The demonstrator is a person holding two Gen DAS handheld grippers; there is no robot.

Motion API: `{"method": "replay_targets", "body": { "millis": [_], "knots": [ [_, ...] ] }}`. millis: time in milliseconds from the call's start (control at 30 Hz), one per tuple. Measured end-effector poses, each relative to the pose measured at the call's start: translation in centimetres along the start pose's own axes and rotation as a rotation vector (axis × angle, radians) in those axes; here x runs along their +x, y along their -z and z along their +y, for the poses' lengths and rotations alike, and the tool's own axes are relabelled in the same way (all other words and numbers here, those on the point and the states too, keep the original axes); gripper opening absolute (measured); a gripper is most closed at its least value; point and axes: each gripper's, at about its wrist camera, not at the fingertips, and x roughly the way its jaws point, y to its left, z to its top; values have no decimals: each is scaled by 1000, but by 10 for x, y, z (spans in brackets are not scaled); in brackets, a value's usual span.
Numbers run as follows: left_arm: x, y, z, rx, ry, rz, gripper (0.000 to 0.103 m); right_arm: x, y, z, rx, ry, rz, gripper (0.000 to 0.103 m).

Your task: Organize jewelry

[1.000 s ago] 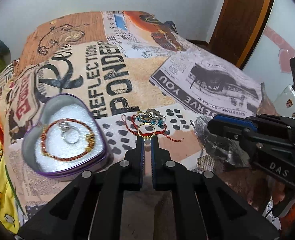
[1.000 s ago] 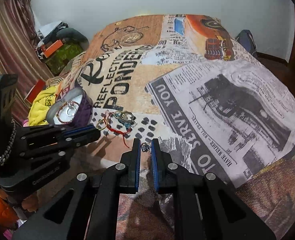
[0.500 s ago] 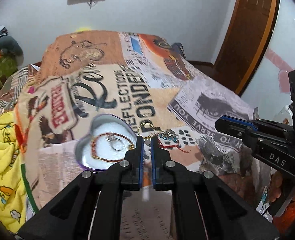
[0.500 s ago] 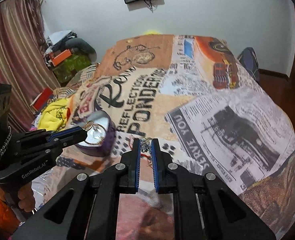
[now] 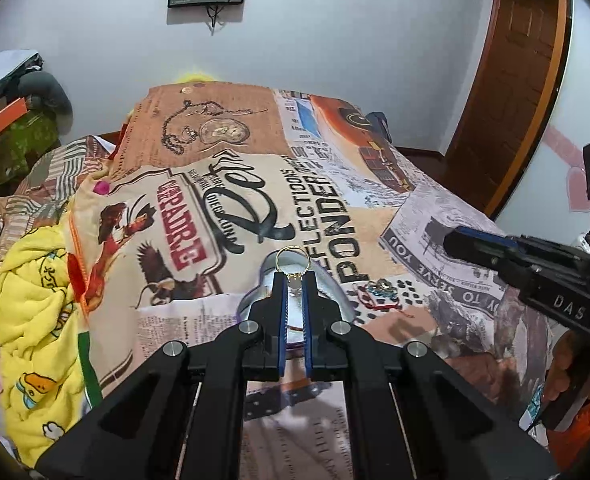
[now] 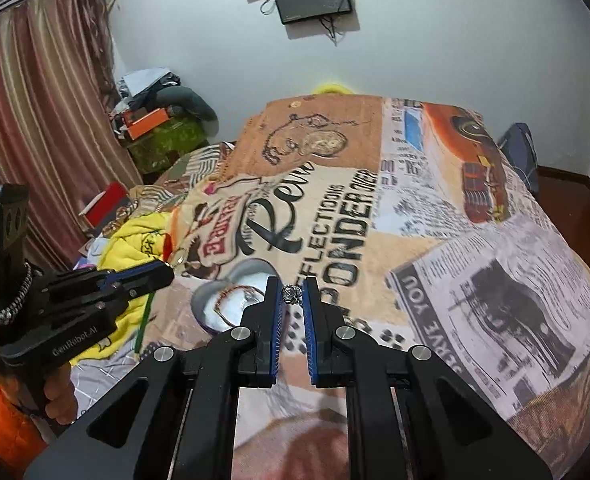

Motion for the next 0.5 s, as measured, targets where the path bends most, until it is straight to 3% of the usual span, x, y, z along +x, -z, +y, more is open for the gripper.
{"method": "replay_targets", "body": {
  "millis": [500],
  "knots": [
    [45, 20, 15, -15, 39, 104, 5, 44, -6, 26, -37, -66, 51, 9]
  ]
}}
